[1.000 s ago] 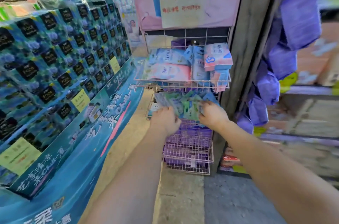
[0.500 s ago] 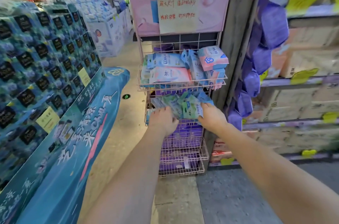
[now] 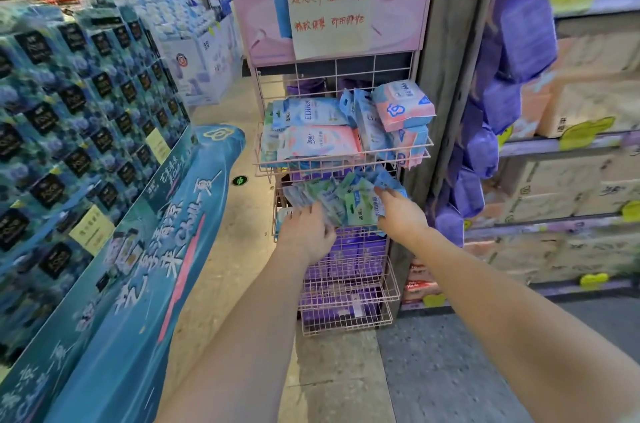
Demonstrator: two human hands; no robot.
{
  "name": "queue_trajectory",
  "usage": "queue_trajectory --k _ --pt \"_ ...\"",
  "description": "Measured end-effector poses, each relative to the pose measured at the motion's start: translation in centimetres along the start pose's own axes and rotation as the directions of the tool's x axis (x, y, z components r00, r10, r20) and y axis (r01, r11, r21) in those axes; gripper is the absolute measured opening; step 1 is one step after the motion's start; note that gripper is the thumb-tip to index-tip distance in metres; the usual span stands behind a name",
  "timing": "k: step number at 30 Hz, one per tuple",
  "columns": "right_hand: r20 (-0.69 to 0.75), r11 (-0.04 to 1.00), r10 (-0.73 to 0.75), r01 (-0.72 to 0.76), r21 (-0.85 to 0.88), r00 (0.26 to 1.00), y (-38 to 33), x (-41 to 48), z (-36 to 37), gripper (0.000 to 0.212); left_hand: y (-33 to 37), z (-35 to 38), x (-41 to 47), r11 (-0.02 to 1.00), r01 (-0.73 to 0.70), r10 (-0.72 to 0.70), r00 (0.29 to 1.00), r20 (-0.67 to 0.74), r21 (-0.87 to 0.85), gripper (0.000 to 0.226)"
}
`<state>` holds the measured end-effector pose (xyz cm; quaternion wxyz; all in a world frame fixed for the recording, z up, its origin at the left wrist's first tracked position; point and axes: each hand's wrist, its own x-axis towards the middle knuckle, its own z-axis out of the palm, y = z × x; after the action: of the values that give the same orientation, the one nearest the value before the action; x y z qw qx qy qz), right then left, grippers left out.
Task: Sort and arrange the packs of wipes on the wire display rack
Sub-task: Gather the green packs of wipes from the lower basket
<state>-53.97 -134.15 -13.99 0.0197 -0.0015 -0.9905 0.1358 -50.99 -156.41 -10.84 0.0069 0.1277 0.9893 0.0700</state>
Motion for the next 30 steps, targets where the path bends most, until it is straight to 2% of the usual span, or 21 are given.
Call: queue_trajectory --k 3,7,12,21,26,28,30 --pt "0.011 0.996 -0.011 0.012 -0.084 1.000 0.8 1.3 0.5 0.078 0.1 0.5 0.4 1.000 0.009 -0.010 1.000 0.017 0.016 0.047" --pt "0.056 0.998 0.042 -0.040 -0.039 0.998 2.1 2.5 1.3 0.092 0.2 1.2 1.2 0.999 0.029 -0.029 0.999 0.025 -0.027 0.049" --pt "0.004 0.996 0.083 -0.083 -0.010 0.997 3.5 2.8 2.0 0.077 0.9 1.7 1.8 0.998 0.046 -0.044 0.998 0.042 -0.051 0.059" --pt "-0.067 0.982 0.168 -0.173 -0.078 0.983 4.3 4.0 1.3 0.065 2.3 2.9 2.1 0.993 0.068 -0.064 0.997 0.037 -0.098 0.051" --pt "-0.101 0.989 0.138 -0.132 0.065 0.985 5.3 4.0 1.2 0.061 2.6 2.9 2.8 0.994 0.071 -0.075 0.997 -0.037 -0.084 0.051" --pt "-0.080 0.953 0.140 -0.112 0.283 0.987 5.6 4.0 1.2 0.053 2.9 2.8 3.0 0.990 0.085 -0.089 0.995 -0.035 -0.111 0.052" --pt "-0.027 0.831 0.179 -0.137 0.539 0.983 5.5 3.9 1.1 0.046 3.2 2.9 3.3 0.990 0.082 -0.086 0.996 -0.024 -0.114 0.051"
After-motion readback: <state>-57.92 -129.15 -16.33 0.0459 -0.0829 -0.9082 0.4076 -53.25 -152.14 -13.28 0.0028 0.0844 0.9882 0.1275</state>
